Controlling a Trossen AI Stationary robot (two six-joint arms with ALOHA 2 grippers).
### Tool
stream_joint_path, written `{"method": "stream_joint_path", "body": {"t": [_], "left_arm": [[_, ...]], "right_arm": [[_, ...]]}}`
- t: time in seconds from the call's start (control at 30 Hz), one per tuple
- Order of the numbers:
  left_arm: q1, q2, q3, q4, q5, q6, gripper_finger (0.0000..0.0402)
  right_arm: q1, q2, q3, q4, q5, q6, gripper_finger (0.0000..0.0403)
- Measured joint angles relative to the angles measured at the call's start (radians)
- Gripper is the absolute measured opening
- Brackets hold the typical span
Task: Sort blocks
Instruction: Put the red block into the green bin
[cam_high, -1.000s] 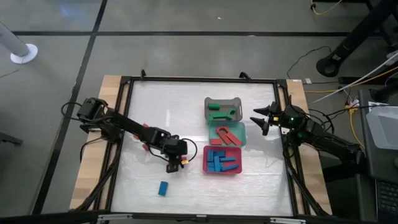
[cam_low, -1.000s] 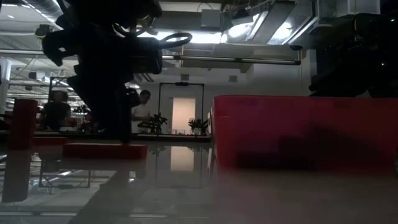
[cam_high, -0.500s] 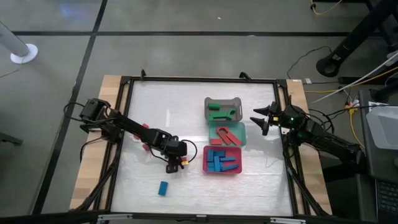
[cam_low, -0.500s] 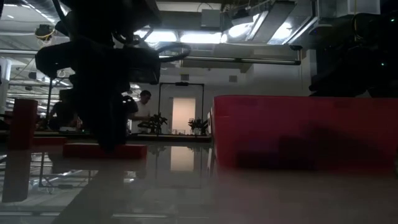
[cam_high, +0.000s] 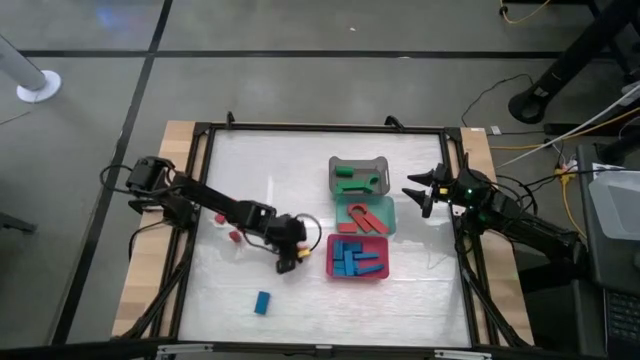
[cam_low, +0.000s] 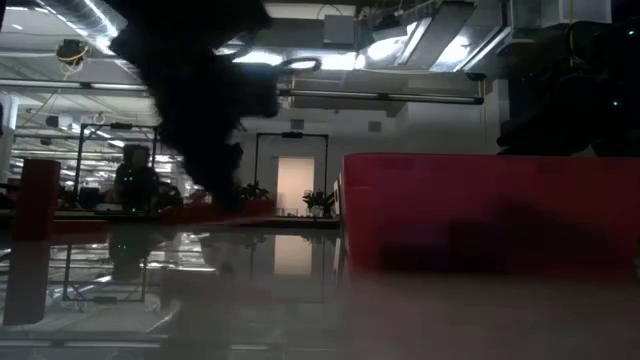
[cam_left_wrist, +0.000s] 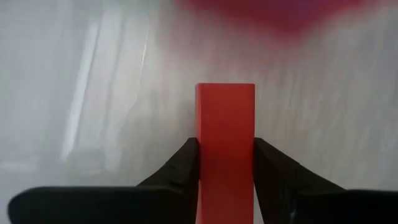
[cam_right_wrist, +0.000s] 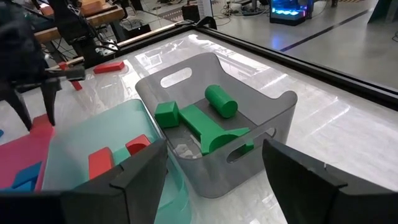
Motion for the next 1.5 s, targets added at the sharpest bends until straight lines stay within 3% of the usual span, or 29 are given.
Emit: {"method": "stream_joint_path", "body": {"t": [0.4,0.57,0.7,1.07,1.2,1.33,1.5], "left_arm": [[0.199,-0.064,0.001,0.503,-0.002,0.019,0.0096],[0.249,-0.010,0.003,0.790,-0.066,0.026,0.0119],[0.255,0.054,0.006,0.903,-0.069,-0.010,0.0135],[0.257,0.082,0.027,0.901,-0.068,-0.078,0.0204],[0.284,0.036,0.026,0.813,-0.026,-0.078,0.0214],[0.340,-0.089,0.026,0.555,0.051,-0.076,0.0210],[0.414,-0.285,0.027,0.051,0.059,-0.080,0.0200]], "right_arm": [[0.000,0.000,0.000,0.000,0.000,0.000,0.0264],[0.000,0.000,0.000,0.000,0.000,0.000,0.0264],[0.000,0.000,0.000,0.000,0.000,0.000,0.0264],[0.000,0.000,0.000,0.000,0.000,0.000,0.0264],[0.000,0.000,0.000,0.000,0.000,0.000,0.0264],[0.000,0.000,0.000,0.000,0.000,0.000,0.0264],[0.000,0.000,0.000,0.000,0.000,0.000,0.0264]]}}
